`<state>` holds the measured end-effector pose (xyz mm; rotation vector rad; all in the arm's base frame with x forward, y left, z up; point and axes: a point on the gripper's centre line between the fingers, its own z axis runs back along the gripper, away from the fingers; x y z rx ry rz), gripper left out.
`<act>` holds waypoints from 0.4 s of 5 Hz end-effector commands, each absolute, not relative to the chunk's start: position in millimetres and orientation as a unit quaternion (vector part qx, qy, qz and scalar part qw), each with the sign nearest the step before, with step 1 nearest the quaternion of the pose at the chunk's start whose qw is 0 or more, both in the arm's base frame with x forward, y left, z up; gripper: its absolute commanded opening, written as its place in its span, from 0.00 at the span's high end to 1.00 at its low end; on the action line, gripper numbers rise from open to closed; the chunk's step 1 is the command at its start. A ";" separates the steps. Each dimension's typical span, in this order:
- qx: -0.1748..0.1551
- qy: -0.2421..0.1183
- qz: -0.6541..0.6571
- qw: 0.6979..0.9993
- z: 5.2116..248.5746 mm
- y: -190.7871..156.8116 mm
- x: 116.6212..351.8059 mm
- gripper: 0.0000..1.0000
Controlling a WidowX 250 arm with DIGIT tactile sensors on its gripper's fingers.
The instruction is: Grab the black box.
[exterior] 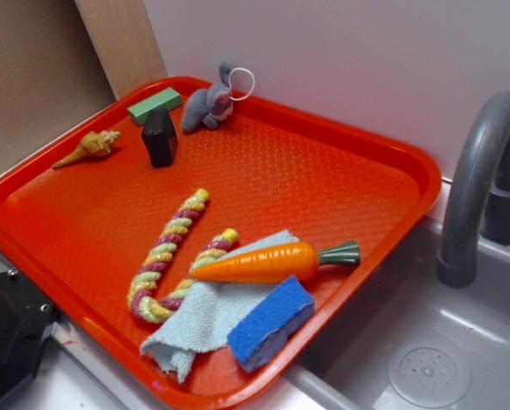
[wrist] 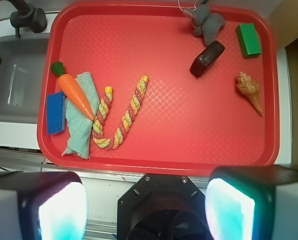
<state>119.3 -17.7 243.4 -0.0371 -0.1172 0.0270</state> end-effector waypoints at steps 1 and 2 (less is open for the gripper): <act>-0.019 -0.059 0.013 0.998 243.4 -17.7 119.3 0.00; -0.012 -0.038 0.090 0.995 211.8 8.5 141.4 0.00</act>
